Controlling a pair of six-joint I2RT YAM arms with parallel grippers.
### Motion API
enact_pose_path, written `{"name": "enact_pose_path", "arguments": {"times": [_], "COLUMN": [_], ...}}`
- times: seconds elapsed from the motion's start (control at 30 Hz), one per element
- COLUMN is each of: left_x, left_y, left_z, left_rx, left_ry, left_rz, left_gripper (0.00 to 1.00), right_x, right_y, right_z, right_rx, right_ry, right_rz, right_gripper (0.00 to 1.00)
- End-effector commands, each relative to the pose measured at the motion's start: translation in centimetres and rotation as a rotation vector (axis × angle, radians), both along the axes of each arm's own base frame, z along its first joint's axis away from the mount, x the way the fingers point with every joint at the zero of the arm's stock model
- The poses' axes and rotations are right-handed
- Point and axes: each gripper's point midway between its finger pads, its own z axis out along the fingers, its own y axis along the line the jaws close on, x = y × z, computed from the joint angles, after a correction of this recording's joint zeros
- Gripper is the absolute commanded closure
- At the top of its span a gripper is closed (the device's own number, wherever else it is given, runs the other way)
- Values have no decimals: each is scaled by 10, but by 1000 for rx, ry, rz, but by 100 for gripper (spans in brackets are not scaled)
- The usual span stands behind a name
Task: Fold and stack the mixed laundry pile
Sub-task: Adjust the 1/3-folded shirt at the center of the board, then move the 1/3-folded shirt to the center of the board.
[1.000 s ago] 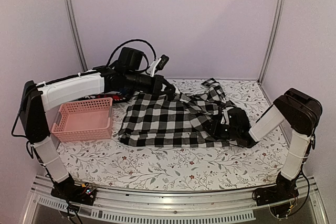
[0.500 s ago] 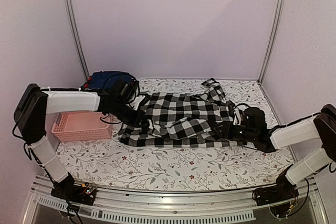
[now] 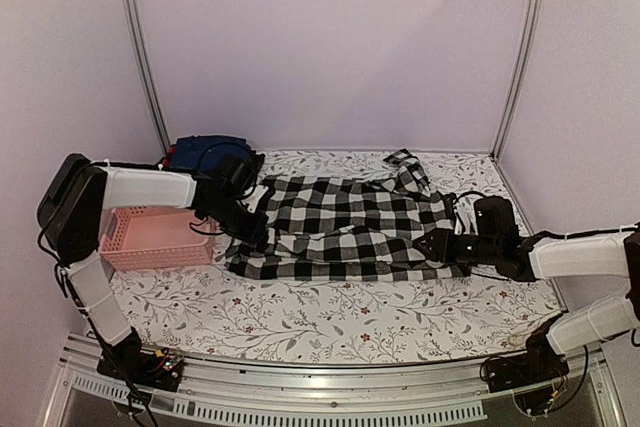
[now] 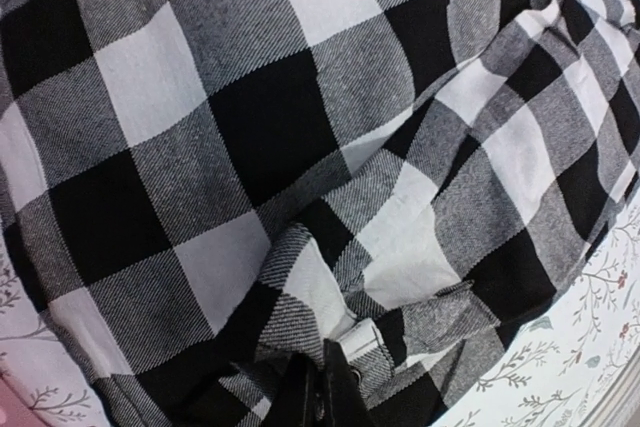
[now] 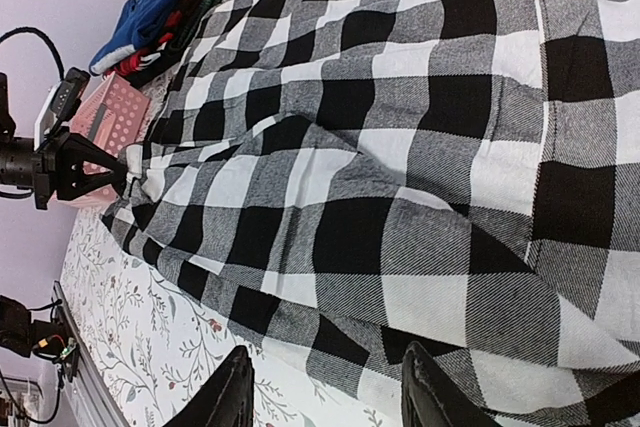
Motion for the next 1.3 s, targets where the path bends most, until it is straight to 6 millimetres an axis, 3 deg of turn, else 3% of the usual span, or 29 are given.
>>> {"name": "enact_pose_path", "arguments": {"times": [0.0,0.1,0.17,0.27,0.37,0.47,0.6,0.73,0.93,1.17,1.27], "left_x": [5,10,15,22,28,33,31,8,-47,-129,-151], "left_y": [20,33,30,18,-1,-12,-26,-34,-27,-19,-17], "left_z": [-15,-14,0,32,54,38,2,-29,-65,-82,-78], "left_rx": [104,164,137,40,-81,-90,-95,-101,-31,14,13], "left_ry": [2,-18,-51,-140,-199,-154,-69,-4,114,227,245], "left_rz": [36,101,116,116,94,94,92,104,152,169,161], "left_gripper": [94,74,66,52,44,44,56,58,63,67,67], "right_x": [15,25,33,49,69,82,85,66,19,-62,-88], "right_y": [7,16,22,33,44,57,68,63,48,43,44], "right_z": [6,6,10,19,22,3,-40,-81,-106,-107,-91], "right_rx": [-43,-73,-83,-89,-102,-116,-126,-130,-114,-73,-12], "right_ry": [-13,-7,-12,-25,-23,34,136,242,352,464,483], "right_rz": [60,108,127,151,172,211,256,272,273,312,331], "right_gripper": [50,49,48,46,45,45,45,45,45,44,44]}}
